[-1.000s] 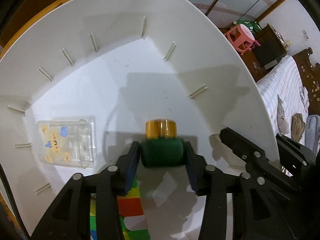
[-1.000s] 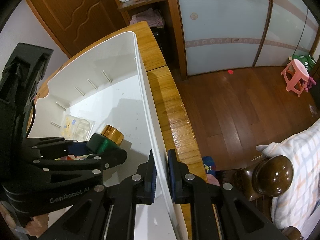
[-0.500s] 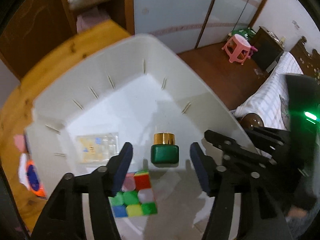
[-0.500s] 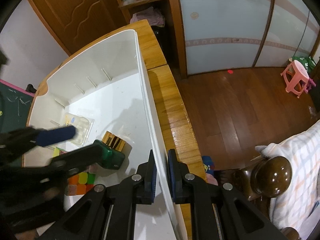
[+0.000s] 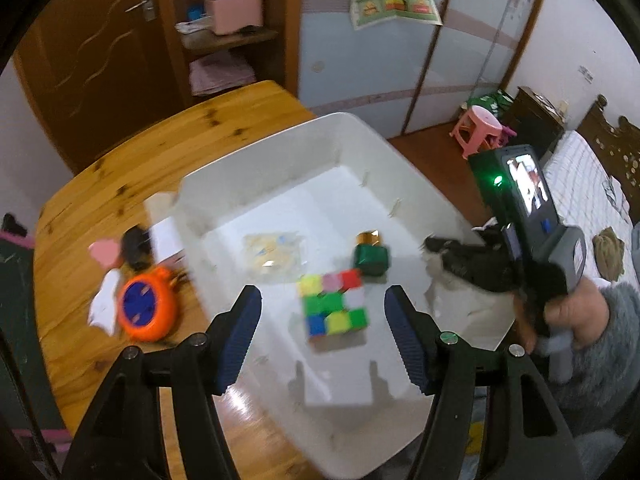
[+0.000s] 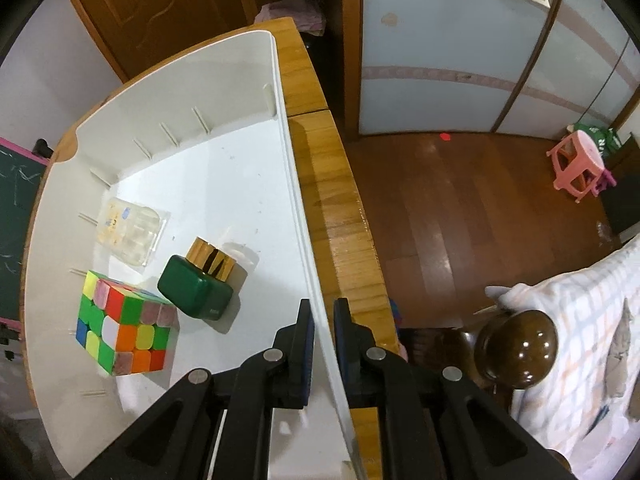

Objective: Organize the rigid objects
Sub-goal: 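Move the left gripper back to the white plastic piece on the table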

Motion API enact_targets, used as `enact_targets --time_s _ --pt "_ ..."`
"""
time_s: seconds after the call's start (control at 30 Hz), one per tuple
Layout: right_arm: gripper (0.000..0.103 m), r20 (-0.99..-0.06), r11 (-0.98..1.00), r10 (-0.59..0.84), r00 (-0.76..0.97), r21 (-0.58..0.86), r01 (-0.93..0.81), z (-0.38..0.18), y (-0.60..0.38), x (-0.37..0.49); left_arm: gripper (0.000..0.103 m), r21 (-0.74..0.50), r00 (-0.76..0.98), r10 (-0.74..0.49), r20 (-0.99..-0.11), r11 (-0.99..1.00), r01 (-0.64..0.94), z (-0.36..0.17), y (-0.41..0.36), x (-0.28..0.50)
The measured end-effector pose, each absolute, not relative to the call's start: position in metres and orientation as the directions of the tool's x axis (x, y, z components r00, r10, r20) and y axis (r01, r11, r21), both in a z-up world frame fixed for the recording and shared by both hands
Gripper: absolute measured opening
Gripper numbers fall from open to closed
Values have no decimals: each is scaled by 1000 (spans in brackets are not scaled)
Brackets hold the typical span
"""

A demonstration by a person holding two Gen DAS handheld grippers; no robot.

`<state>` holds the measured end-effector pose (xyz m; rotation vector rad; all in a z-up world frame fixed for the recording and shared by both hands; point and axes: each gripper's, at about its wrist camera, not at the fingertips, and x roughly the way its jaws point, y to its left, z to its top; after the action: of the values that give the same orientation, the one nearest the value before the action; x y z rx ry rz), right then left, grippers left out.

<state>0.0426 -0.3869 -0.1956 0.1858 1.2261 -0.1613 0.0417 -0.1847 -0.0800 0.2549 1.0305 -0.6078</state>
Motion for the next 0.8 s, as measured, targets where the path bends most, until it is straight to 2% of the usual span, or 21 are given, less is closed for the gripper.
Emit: enact_targets --time_s 0.23,0.47,0.8 --pt "9 -941 966 31 338 115 230 -199 -397 41 68 -122 383 -328 -863 873 472 -87 -117 39" --pt "9 -943 976 -19 333 55 210 -198 -389 42 68 -94 394 -242 -887 928 360 -109 -61 40" --pt "8 -937 956 59 343 152 251 -199 -401 38 68 -98 396 -139 -908 988 123 -136 30 63"
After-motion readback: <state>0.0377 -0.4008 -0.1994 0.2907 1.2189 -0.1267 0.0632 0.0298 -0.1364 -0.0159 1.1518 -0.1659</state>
